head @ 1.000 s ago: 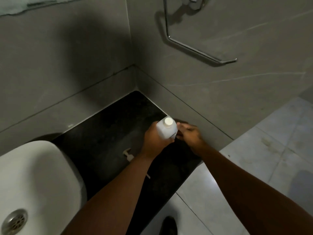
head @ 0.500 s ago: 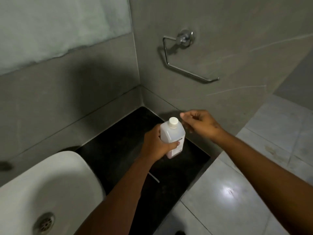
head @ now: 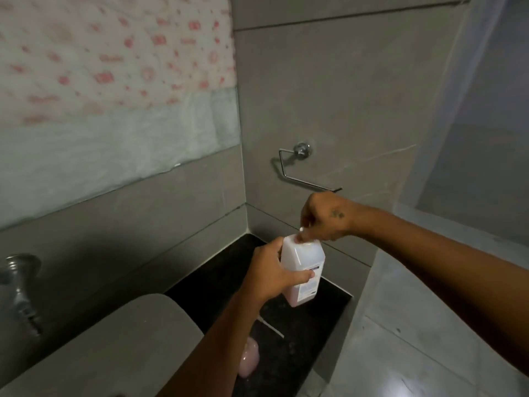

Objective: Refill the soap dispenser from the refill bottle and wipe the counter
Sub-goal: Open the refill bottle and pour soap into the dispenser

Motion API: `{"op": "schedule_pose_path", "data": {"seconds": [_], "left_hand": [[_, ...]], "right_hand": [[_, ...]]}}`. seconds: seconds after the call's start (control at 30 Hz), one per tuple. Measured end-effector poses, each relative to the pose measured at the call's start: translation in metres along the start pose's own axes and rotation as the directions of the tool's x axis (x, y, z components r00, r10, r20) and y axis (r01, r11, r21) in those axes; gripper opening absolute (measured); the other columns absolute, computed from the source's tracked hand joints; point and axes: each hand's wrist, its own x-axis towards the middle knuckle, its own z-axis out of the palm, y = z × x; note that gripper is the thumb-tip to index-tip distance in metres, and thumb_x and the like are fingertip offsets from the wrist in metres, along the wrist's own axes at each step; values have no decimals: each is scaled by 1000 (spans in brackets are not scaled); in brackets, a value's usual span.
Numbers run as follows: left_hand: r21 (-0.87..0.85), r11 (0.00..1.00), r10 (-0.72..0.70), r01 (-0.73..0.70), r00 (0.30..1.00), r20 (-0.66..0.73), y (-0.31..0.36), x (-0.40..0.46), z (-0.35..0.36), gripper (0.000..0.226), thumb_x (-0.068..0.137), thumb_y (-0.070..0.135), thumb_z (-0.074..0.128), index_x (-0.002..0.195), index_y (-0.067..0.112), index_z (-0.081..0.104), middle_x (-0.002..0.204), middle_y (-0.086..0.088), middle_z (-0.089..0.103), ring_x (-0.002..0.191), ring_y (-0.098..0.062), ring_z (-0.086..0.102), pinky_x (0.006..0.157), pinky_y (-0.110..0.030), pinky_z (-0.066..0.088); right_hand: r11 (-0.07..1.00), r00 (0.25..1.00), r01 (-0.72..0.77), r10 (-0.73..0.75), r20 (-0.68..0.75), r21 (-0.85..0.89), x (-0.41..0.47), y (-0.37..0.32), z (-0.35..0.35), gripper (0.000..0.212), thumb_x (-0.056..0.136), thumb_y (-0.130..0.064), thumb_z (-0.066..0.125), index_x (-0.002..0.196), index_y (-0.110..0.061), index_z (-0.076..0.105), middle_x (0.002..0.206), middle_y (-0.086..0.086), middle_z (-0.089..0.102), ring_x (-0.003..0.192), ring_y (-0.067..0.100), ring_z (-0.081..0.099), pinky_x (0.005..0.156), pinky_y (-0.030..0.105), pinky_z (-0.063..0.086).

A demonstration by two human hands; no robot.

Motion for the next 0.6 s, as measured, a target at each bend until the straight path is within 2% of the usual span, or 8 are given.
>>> {"op": "schedule_pose_path", "data": {"seconds": [0.03,0.1,0.2,0.3,0.37,0.43,0.53,0.6], "left_hand": [[-1,1000,-3,3,1000,0,1,-4,0,75,49,53,94,117,35,65,107,15,75,95,-3,73,81,-37,65],[-6,1000,-12,12,1000,8,1,-12,-3,75,50,52,94,116,36,64,108,14,75,97,-5,73,82,-38,65],[-13,1000,-13,13,1000,29,2,-22,-4,75,50,51,93,117,35,64,109,14,75,98,-5,73,82,-38,65],[-8,1000,-2,2,999,38,7,-33,-7,72,49,50,94,113,34,65,108,14,75,97,-4,73,80,-35,65],[3,1000,2,-2,999,43,8,-34,-7,75,49,51,94,115,34,63,110,15,74,98,-4,73,80,-34,65],[3,1000,3,-3,999,36,8,-34,-7,78,48,52,94,118,35,63,111,15,74,98,-3,72,80,-33,65],[-10,1000,-1,1,1000,22,6,-38,-8,76,48,52,95,115,35,65,106,16,75,95,-1,73,79,-32,65],[12,1000,7,-8,1000,25,5,-41,-10,73,47,52,94,112,34,65,105,15,75,93,-1,73,77,-32,65]], "right_hand": [[999,998,43,-44,38,11,-5,-3,-1,17,76,-32,77,90,-24,76,80,-2,74,62,4,65,60,17,50],[995,990,96,-96,104,9,-13,-11,-1,31,73,-19,77,101,-31,72,96,-5,70,73,4,61,68,17,48],[999,992,36,-39,119,26,-22,-21,-2,55,72,-38,82,120,-29,57,105,-8,63,78,1,59,66,16,47],[998,998,-57,57,29,-9,-31,-33,-5,49,79,-62,69,99,-18,68,81,-4,69,61,6,65,55,20,51],[998,998,-40,42,45,-39,-32,-36,-5,35,85,-51,67,89,-16,72,76,1,72,61,13,69,57,24,55],[997,994,44,-37,104,-63,-33,-40,-8,22,82,-33,72,101,-23,72,95,-3,73,75,6,66,72,24,56],[997,997,7,-1,73,-78,-35,-47,-7,47,79,-51,72,117,-23,66,108,-4,68,74,0,58,78,28,51],[991,995,-76,82,54,-106,-37,-50,-5,49,83,-61,63,97,-14,70,87,1,74,65,12,68,68,30,56]]}}
